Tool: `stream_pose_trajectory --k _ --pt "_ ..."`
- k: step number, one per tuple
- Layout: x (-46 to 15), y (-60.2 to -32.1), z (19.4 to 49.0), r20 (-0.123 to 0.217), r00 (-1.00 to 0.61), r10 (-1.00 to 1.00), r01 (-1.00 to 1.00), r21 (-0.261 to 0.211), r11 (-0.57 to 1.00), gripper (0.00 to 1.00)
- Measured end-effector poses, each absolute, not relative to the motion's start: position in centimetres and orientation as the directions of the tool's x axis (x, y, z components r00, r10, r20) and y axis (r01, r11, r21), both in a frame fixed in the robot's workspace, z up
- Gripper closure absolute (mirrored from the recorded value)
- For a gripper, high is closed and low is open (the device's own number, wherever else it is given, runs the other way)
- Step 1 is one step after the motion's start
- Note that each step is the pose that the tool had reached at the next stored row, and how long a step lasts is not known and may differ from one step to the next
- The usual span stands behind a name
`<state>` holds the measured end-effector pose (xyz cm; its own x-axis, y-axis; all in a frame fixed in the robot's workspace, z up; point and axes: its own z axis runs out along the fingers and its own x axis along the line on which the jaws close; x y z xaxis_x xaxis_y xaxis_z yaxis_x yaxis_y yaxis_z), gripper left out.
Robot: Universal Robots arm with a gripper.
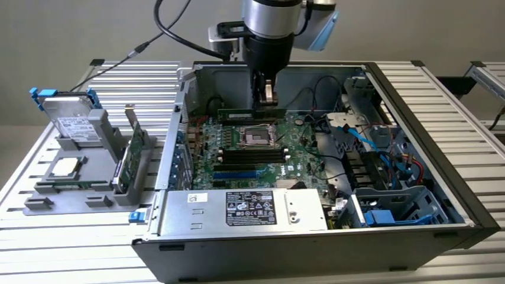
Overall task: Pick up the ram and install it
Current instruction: 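Insert the ram into the slot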
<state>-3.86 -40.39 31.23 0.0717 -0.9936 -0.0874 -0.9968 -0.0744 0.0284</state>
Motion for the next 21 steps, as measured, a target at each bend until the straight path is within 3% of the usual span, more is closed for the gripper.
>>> stream_pose_trajectory --k 11,21 --pt "-3.9 -40.6 29.4 -0.083 0.072 -0.994 -0.997 0.029 -0.074 0.86" --pt "-3.7 -40.6 28.5 -0.028 0.072 -0.997 -0.997 0.033 -0.073 0.86"
